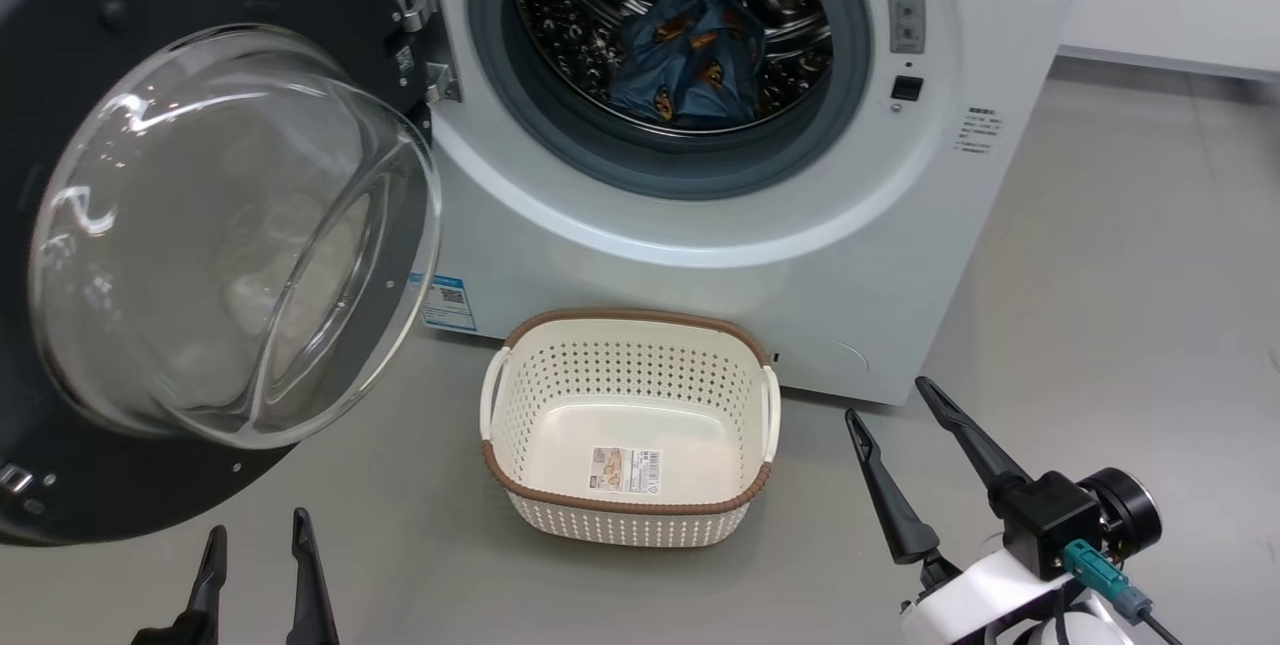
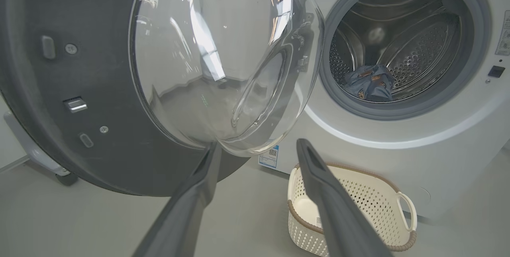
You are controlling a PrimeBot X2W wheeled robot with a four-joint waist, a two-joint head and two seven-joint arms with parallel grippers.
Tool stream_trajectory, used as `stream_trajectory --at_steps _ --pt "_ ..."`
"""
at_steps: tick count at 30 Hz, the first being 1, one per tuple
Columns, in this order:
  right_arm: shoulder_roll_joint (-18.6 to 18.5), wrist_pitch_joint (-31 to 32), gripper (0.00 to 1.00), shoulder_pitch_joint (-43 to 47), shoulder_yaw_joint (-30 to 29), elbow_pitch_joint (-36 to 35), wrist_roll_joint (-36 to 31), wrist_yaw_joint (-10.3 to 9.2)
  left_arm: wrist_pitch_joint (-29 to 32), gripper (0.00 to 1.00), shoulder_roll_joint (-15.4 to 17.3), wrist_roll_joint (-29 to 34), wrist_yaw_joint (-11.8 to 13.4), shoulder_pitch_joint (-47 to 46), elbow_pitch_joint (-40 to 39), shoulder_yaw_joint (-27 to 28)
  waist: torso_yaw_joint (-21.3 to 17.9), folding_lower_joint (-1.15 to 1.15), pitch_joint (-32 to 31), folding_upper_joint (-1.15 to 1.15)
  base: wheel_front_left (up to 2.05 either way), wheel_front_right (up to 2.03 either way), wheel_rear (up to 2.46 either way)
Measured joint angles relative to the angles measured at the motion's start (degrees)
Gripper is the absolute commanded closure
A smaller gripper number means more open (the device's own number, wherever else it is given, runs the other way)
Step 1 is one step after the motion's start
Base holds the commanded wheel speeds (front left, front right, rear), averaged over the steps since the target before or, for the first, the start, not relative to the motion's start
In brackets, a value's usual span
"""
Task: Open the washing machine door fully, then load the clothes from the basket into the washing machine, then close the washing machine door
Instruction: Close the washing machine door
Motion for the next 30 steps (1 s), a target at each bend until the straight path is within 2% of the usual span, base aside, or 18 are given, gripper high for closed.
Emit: stream_trajectory --at_steps 17,26,28,29,30 --pt "-0.54 0.0 0.0 -2.43 3.36 0.76 0.56 0.0 0.0 0.0 0.02 -1.98 1.59 1.96 -4.35 2.25 13.01 0.0 -0.87 0.0 0.0 0.0 0.0" --pt "-1.32 0.0 0.0 -2.85 4.6 1.64 1.16 0.0 0.0 0.0 0.02 -4.56 2.2 3.47 -5.57 4.89 15.47 0.0 -0.4 0.0 0.0 0.0 0.0" --pt "-1.32 0.0 0.0 -3.07 4.72 1.85 1.18 0.0 0.0 0.0 0.02 -7.43 2.52 3.48 -5.73 5.84 15.57 0.0 -0.37 0.0 0.0 0.0 0.0" --pt "-1.31 0.0 0.0 -3.24 4.82 1.89 1.2 0.0 0.0 0.01 -0.04 -9.45 2.56 3.52 -5.71 6.81 15.61 0.0 -0.36 0.0 0.0 0.0 0.0" --pt "-1.31 0.0 0.0 -3.31 4.88 1.91 1.25 0.0 0.0 0.16 -0.02 -10.43 2.6 3.53 -5.75 7.93 15.64 0.0 -0.38 0.0 0.0 0.0 0.0"
